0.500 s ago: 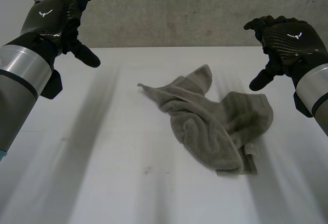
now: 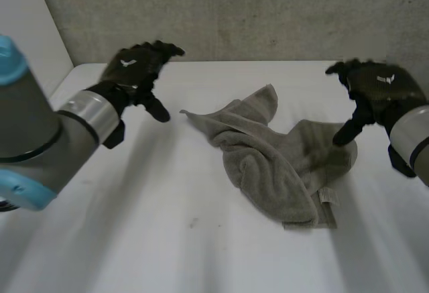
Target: Fold the towel.
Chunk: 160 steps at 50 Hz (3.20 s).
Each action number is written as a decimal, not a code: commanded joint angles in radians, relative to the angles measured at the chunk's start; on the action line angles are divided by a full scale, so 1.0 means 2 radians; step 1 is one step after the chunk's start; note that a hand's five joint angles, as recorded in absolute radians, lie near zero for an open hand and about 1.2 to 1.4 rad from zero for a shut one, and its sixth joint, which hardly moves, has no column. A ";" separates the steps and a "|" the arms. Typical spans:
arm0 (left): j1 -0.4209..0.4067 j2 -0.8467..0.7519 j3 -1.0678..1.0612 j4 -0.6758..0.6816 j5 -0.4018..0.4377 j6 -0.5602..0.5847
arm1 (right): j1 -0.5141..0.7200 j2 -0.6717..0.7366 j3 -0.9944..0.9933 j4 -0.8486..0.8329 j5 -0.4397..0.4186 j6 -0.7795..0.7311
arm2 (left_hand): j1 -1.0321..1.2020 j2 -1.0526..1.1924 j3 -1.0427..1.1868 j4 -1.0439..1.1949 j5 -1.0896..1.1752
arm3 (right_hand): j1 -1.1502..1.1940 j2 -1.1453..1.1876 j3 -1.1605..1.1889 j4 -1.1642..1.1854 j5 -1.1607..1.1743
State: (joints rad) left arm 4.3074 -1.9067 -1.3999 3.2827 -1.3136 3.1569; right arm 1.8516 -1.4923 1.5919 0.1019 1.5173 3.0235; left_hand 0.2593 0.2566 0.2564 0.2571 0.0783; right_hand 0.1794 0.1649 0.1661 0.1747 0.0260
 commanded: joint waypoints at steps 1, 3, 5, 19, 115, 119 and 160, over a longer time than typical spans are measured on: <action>-0.002 -0.121 0.094 0.027 0.041 0.064 | -0.030 0.009 0.060 0.001 -0.019 0.120 | 0.052 0.053 0.053 0.053 0.055 | -0.002 0.005 0.004 0.000 -0.013; -0.003 -0.150 0.120 0.027 0.050 0.067 | -0.031 0.017 0.071 0.000 -0.033 0.131 | 0.052 0.053 0.053 0.053 0.055 | -0.002 0.005 0.004 0.000 -0.013; -0.003 -0.178 0.145 0.027 0.060 0.068 | -0.029 0.032 0.081 -0.002 -0.046 0.137 | 0.052 0.053 0.053 0.053 0.055 | -0.002 0.005 0.004 0.000 -0.013; -0.008 -0.339 0.314 0.019 0.105 0.071 | -0.011 0.130 0.092 -0.063 -0.039 0.181 | 0.125 0.127 0.127 0.126 0.129 | 0.000 0.007 0.006 0.002 -0.011; 0.008 -0.025 0.128 -0.051 -0.027 0.107 | 0.049 0.115 -0.009 0.020 -0.084 0.056 | 0.568 0.570 0.570 0.570 0.572 | 0.081 0.088 0.087 0.083 0.070; 0.008 -0.022 0.128 -0.051 -0.029 0.107 | 0.058 0.117 -0.001 0.016 -0.091 0.064 | 0.568 0.570 0.570 0.570 0.572 | 0.081 0.088 0.087 0.083 0.070; 0.058 -0.013 0.086 -0.019 -0.029 0.040 | 0.240 0.368 -0.174 -0.093 0.005 0.089 | 0.568 0.570 0.570 0.570 0.572 | 0.151 0.158 0.158 0.153 0.140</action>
State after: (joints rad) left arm 4.4227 -1.9328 -1.2296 3.2444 -1.3716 3.2350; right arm 2.3313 -0.7787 1.2610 -0.0834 1.5113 3.2246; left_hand 1.1882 1.2183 1.2174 1.2172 1.0299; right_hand 0.4762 0.4077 0.4136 0.4139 0.2354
